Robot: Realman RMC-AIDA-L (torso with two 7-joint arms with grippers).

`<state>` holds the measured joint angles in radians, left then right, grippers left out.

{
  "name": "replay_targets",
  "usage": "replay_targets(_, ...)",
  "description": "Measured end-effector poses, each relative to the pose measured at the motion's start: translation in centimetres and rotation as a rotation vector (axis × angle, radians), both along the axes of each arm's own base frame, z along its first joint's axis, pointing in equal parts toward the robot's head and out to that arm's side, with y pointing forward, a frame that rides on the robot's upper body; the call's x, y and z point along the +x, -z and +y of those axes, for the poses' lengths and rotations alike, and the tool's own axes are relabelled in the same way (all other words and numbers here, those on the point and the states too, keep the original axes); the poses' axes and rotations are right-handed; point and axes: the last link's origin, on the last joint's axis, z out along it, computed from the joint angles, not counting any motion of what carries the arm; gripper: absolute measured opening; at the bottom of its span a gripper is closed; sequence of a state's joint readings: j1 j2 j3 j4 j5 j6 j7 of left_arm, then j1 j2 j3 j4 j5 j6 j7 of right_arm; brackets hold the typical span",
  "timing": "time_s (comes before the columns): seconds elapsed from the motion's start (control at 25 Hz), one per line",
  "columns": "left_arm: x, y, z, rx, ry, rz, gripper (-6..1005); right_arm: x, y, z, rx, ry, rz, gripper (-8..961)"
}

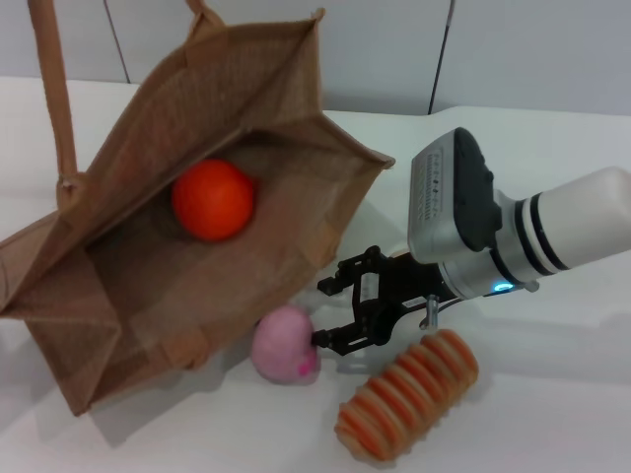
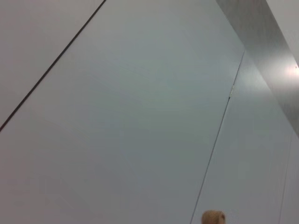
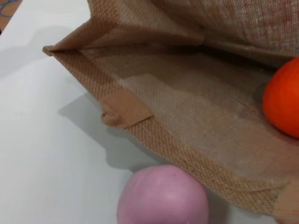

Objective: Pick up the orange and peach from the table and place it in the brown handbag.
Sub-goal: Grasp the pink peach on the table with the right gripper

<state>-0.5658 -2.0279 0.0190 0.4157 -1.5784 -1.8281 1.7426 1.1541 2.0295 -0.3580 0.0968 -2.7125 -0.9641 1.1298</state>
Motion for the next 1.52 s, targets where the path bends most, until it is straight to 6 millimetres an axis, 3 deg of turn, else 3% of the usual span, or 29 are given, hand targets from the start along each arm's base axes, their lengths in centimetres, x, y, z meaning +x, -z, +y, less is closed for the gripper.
replay_targets(0.32, 0.08, 0.00, 0.05, 0.000, 0.002, 0.000, 119, -0.04, 0.19, -0.19, -0.011, 0.001, -0.010, 707)
replay_targets(0.88, -0.09, -0.04, -0.07, 0.003, -0.003, -0.002, 120, 0.20, 0.24, -0.47, -0.030, -0.009, -0.032, 185)
replay_targets(1.32, -0.43, -0.08, -0.34, 0.004, -0.013, -0.003, 119, 0.16, -0.12, -0.37, -0.040, -0.017, -0.029, 36)
replay_targets(1.52, -0.59, -0.14, -0.45, 0.006, -0.017, -0.002, 120, -0.17, -0.72, -0.07, -0.044, -0.017, -0.004, 32)
